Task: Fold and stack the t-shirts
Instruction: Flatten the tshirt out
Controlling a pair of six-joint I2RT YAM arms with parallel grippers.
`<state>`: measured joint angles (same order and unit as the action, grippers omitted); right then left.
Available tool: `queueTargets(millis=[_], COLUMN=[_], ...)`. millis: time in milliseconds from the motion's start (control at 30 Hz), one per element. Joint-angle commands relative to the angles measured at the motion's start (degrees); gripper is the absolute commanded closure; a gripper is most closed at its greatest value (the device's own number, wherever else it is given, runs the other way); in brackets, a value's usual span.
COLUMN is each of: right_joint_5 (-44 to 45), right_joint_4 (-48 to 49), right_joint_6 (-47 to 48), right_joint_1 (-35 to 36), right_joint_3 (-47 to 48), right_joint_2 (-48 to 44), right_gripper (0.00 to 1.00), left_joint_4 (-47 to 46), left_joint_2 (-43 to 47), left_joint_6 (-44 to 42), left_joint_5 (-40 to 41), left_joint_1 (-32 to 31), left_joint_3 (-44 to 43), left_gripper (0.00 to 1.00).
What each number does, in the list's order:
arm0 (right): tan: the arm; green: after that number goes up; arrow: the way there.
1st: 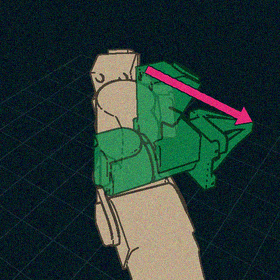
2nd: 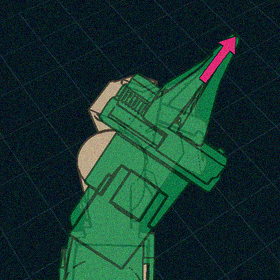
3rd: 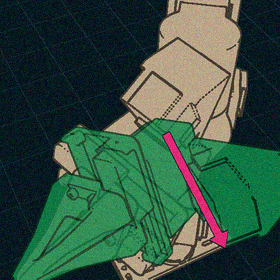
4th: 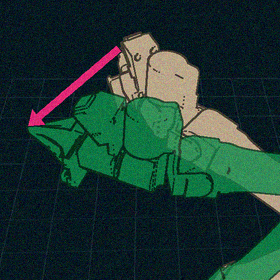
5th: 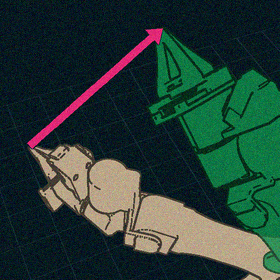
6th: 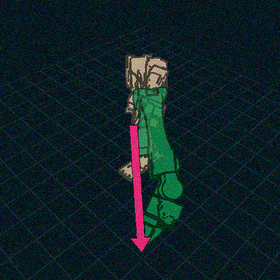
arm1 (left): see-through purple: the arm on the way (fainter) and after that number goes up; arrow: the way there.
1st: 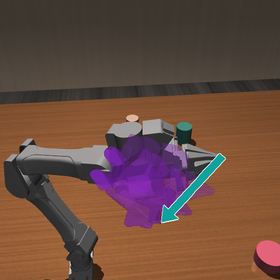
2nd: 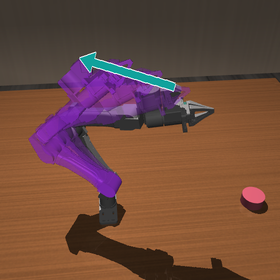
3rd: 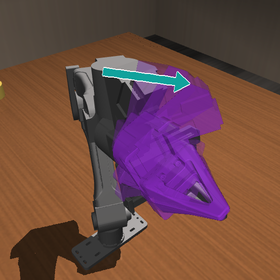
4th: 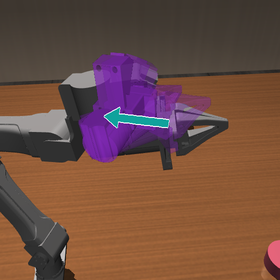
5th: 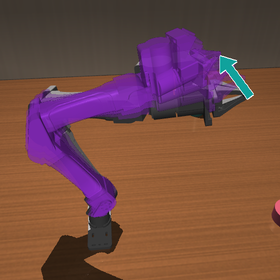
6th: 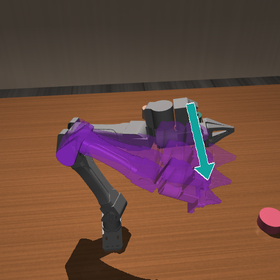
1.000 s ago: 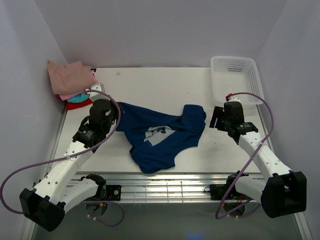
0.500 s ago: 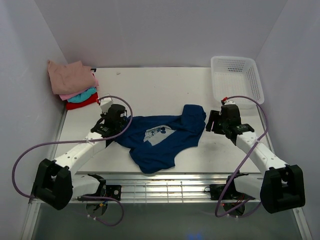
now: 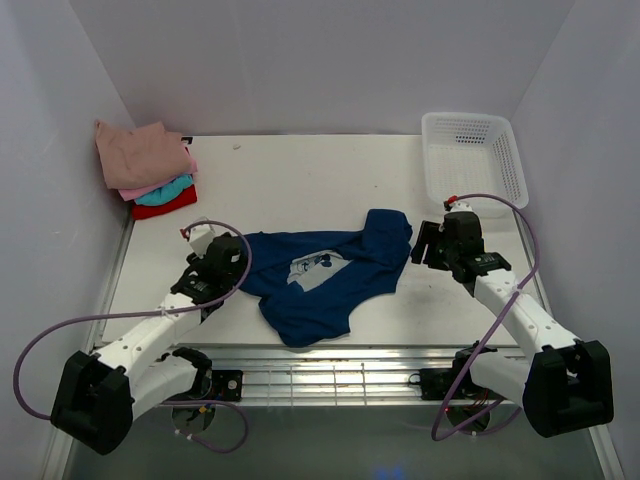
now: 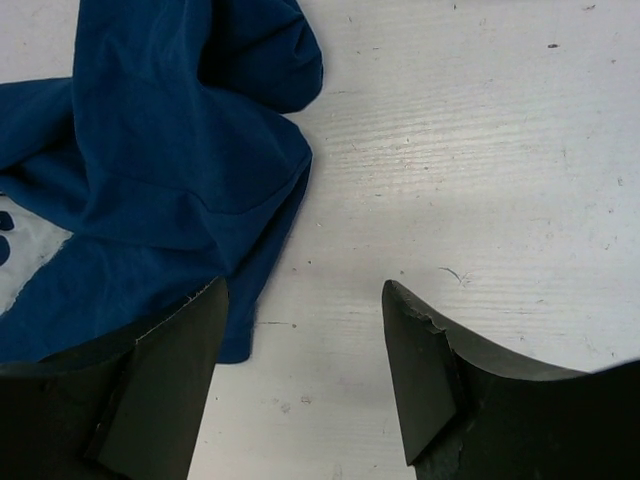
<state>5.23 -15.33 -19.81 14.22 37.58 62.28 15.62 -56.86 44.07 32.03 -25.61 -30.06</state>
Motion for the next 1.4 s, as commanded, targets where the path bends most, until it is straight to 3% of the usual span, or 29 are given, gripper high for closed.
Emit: queueTargets(millis=[0, 167, 333, 567, 833, 1367], right_joint_5=[-0.84, -0.75, 0.56, 1.01, -0.14, -2.33], right_joint_4=[2.76, 2.68, 2.06, 1.71, 2.68, 7.67], right_joint_6=[-1.37, -1.28, -0.84, -0.49, -0.75, -0.05], right_joint_1=[0.46, 0.81, 0.81, 0.9, 0.9, 0.99], right_joint_3=[-0.49, -0.67, -0.67, -0.58, -0.67, 1.79], right_joint_2=[-0.23, -0.14, -0.93, -0.5, 1.17, 5.74], right_gripper=[0.31, 0.31, 0.31, 0.31, 0.31, 0.31], left_joint_4=[1.0, -5.41, -7.88, -6.22, -3.31, -5.51], left_joint_2=[-1.58, -7.19, -10.37, -10.99, -5.9, -13.8], left_joint_6=[1.72, 0.22, -0.65, 0.22, 0.84, 0.57], left_joint_5=[-1.36, -2.59, -1.45, 0.05, 1.72, 0.14], left_joint_1=[0.03, 0.03, 0.03, 0.03, 0.12, 0.12], left_joint_3=[2.55, 3.79, 3.08, 2.64, 3.17, 1.5], left_gripper=[0.25, 0.38, 0.42, 0.41, 0.38, 0.4])
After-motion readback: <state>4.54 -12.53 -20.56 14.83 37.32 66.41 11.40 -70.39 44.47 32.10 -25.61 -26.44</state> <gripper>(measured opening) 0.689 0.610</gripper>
